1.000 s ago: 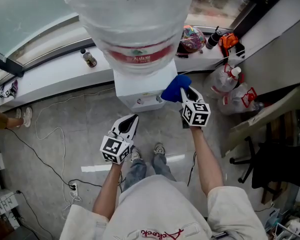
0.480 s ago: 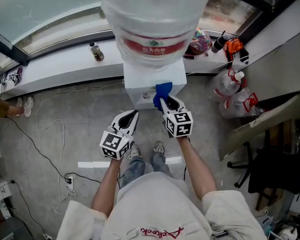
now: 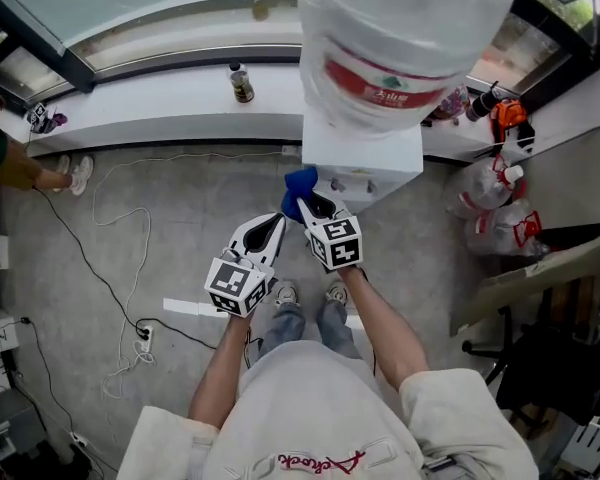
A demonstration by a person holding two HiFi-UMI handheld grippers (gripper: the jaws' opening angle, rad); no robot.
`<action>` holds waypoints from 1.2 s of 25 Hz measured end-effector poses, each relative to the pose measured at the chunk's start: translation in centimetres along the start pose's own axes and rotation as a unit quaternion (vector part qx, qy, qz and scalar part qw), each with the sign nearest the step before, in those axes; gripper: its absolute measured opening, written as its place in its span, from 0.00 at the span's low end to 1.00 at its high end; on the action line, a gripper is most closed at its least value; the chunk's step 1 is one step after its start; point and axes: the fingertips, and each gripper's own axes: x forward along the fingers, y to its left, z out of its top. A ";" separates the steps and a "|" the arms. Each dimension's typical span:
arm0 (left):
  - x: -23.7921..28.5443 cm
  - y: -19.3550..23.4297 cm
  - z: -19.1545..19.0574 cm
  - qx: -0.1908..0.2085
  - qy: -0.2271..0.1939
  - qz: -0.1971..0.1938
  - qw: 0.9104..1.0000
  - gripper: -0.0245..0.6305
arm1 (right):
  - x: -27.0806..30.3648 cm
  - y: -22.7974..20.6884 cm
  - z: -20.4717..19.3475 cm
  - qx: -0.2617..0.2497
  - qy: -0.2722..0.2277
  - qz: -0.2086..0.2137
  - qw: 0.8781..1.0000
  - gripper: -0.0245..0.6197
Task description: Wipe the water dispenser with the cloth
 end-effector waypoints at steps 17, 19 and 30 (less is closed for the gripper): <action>2.8 -2.6 0.5 0.009 0.005 -0.026 1.000 0.05 | -2.4 -8.1 -0.9 0.027 0.005 -0.067 0.997 0.18; 4.0 -3.5 0.3 0.008 0.008 -0.036 0.999 0.05 | -3.7 -9.8 -1.3 0.032 0.004 -0.081 0.996 0.18; 10.5 -9.8 -0.7 0.012 0.023 -0.094 0.995 0.05 | -12.1 -21.2 -3.5 0.071 -0.003 -0.171 0.983 0.18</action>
